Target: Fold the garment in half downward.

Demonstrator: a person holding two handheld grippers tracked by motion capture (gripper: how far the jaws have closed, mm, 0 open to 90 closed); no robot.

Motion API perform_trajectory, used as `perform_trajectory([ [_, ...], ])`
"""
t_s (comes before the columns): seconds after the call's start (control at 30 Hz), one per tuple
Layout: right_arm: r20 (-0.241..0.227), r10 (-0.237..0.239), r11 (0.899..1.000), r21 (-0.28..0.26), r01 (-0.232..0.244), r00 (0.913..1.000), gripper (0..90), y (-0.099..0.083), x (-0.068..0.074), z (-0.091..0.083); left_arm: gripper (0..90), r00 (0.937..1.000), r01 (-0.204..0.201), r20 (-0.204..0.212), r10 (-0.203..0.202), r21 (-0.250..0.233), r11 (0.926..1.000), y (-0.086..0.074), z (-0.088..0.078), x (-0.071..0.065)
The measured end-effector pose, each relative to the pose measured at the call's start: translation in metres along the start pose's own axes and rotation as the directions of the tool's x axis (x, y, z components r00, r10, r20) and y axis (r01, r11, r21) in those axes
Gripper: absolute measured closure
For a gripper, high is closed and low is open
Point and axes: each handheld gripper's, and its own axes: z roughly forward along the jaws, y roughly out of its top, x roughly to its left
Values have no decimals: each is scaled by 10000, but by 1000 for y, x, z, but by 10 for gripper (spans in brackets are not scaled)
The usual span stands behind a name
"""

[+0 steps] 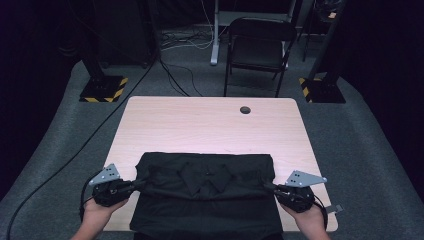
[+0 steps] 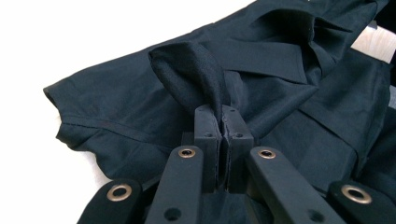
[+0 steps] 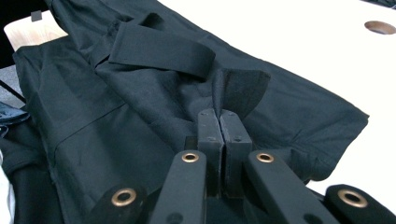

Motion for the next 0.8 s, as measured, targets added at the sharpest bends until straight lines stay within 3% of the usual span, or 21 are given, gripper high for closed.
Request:
perform_trajectory([
  [0.37,-82,87,9994,324,-84,9999,886,-10,1,4,860,9999,71,92,-74,239,9997,-10,4,-2],
  [0.8,-342,345,9963,793,-317,9988,875,-23,2,12,829,9998,-182,146,167,1050,9943,-17,8,-3],
])
